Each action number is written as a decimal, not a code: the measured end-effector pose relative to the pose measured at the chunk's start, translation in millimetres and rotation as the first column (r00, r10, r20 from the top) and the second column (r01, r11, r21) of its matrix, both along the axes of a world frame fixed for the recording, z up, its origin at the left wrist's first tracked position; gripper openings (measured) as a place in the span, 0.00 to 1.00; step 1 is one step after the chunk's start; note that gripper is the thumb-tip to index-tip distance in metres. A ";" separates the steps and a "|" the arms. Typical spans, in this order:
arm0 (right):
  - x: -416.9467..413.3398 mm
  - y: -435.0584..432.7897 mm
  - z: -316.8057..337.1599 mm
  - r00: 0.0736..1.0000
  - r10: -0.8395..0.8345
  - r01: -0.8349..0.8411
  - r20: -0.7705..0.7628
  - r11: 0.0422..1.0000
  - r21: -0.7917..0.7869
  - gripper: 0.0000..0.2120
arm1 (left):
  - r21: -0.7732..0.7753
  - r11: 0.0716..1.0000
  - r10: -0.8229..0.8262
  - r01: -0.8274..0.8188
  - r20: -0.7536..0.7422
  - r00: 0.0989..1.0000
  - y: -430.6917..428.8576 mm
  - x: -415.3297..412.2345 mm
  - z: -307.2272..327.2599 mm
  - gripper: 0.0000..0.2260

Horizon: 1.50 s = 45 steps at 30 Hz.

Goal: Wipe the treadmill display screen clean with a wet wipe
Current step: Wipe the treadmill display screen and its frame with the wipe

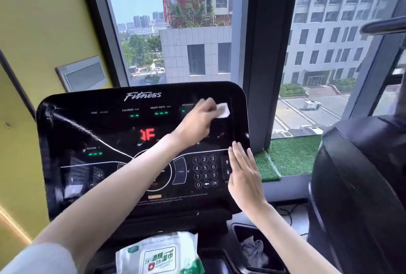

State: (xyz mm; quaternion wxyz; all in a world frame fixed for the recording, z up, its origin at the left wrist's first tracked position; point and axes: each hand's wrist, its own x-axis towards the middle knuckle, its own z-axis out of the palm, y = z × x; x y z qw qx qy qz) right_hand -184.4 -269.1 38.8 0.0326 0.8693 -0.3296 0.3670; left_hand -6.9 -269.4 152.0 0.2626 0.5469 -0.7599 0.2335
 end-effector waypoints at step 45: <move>5.7 0.4 -11.2 1.000 -0.026 0.026 -0.004 0.999 0.042 0.34 | -0.079 0.987 0.117 -0.137 -0.217 0.969 38.2 14.1 -48.8 0.21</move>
